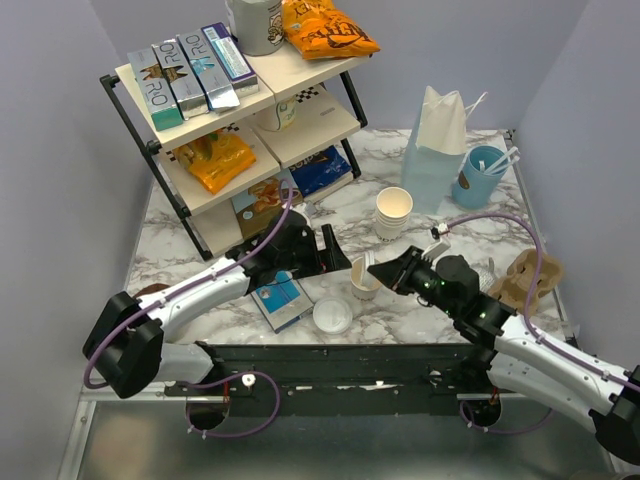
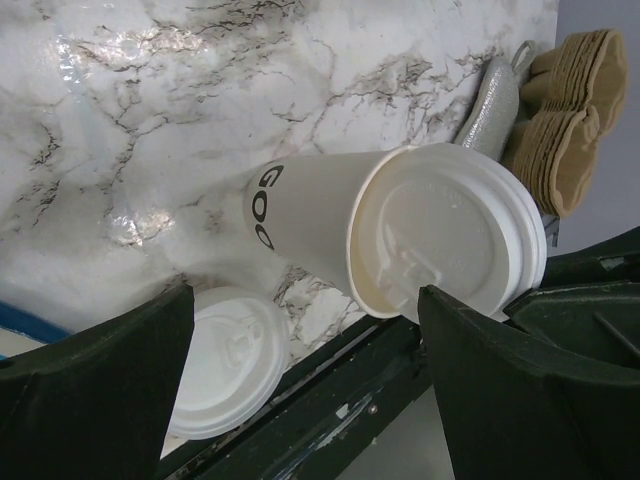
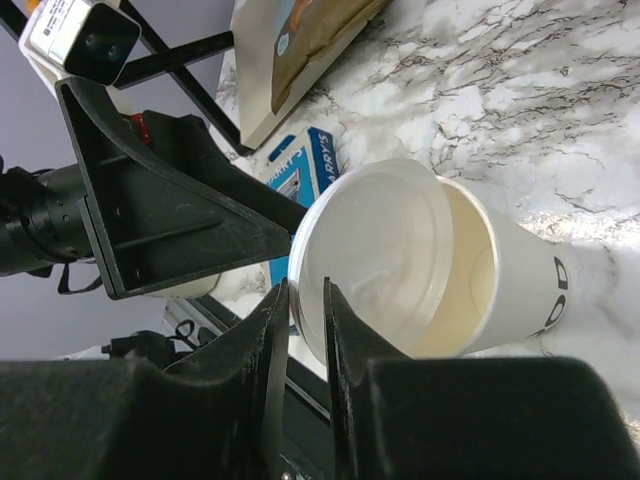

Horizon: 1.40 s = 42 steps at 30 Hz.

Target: Pack the takeout coffee

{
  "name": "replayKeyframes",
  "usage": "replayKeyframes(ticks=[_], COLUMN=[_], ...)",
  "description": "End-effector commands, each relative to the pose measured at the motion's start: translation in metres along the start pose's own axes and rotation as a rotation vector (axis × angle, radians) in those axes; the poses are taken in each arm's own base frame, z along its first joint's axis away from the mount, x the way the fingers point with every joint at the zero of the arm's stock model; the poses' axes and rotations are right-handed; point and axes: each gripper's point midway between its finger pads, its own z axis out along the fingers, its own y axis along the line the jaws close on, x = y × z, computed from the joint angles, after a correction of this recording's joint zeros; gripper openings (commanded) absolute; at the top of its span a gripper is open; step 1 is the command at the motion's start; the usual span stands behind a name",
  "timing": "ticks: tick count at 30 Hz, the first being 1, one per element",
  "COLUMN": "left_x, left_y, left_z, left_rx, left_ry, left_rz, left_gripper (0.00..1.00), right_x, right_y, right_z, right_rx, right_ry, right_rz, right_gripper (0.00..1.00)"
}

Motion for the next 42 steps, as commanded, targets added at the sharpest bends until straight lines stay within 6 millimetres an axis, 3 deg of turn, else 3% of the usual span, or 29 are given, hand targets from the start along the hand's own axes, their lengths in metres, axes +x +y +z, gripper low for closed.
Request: replayKeyframes(ticks=[1,21,31,42], left_x=[-0.006,-0.005,-0.001,-0.002], left_y=[-0.014,-0.015,-0.019,-0.029], left_z=[0.002,0.017,0.026,0.025], left_rx=[0.056,0.063,0.094,0.144], left_ry=[0.0,0.034,0.06,0.067], left_rz=[-0.001,-0.003,-0.02,-0.025], left_gripper=[0.99,0.99,0.98,0.95], right_x=[0.001,-0.014,-0.007,0.003], right_y=[-0.015,-0.039,-0.043,-0.03], right_z=[-0.004,-0.02,-0.01,0.004], right_rx=[0.054,0.221,0.255,0.215], right_ry=[-0.011,-0.055,-0.002,0.092], right_rz=[0.016,-0.03,-0.068,-0.133], right_gripper=[0.3,0.51,0.52,0.52])
